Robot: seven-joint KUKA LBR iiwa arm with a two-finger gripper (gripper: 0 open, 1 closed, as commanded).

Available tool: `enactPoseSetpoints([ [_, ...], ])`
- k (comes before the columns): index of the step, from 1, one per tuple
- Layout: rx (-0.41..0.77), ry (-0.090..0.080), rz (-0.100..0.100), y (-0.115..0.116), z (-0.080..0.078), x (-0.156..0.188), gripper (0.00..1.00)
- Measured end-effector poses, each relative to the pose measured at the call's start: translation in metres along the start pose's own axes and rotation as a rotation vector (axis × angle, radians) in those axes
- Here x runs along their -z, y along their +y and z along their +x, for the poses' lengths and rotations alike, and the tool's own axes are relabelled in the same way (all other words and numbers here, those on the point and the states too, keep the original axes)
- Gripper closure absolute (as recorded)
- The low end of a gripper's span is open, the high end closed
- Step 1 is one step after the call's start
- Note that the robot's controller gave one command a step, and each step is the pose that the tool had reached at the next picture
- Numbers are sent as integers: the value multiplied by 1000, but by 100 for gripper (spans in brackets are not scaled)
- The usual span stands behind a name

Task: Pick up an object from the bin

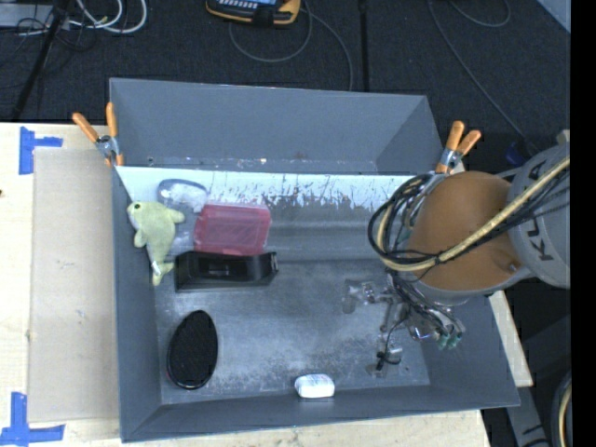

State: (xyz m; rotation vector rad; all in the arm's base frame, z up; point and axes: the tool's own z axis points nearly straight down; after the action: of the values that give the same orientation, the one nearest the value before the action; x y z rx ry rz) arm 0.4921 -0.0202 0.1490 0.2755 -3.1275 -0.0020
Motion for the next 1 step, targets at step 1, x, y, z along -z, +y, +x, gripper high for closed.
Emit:
enactPoseSetpoints([
  [1, 19, 3, 0, 3, 0, -14, 0],
])
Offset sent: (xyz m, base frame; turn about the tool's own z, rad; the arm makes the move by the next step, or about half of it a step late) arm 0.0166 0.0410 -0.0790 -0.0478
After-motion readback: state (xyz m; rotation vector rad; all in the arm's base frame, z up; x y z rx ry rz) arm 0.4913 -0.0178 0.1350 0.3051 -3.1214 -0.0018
